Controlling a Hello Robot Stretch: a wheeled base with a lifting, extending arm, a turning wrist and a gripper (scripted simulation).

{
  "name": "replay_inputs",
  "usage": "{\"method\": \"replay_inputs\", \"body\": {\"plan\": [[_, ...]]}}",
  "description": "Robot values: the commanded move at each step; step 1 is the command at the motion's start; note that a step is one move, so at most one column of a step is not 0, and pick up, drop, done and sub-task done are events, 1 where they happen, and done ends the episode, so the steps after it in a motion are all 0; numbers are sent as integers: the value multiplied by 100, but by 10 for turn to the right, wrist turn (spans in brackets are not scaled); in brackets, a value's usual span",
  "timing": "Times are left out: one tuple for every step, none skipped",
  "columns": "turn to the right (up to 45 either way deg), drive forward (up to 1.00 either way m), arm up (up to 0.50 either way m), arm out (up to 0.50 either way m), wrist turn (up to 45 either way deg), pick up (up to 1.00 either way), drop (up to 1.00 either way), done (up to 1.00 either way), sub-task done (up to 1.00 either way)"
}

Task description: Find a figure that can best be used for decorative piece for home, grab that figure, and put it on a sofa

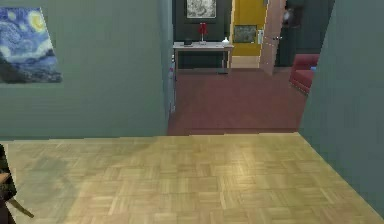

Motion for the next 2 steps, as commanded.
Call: {"method": "replay_inputs", "body": {"plan": [[0, 85, 0, 0, 0, 0, 0, 0, 0], [-450, 0, 0, 0, 0, 0, 0, 0, 0]]}}
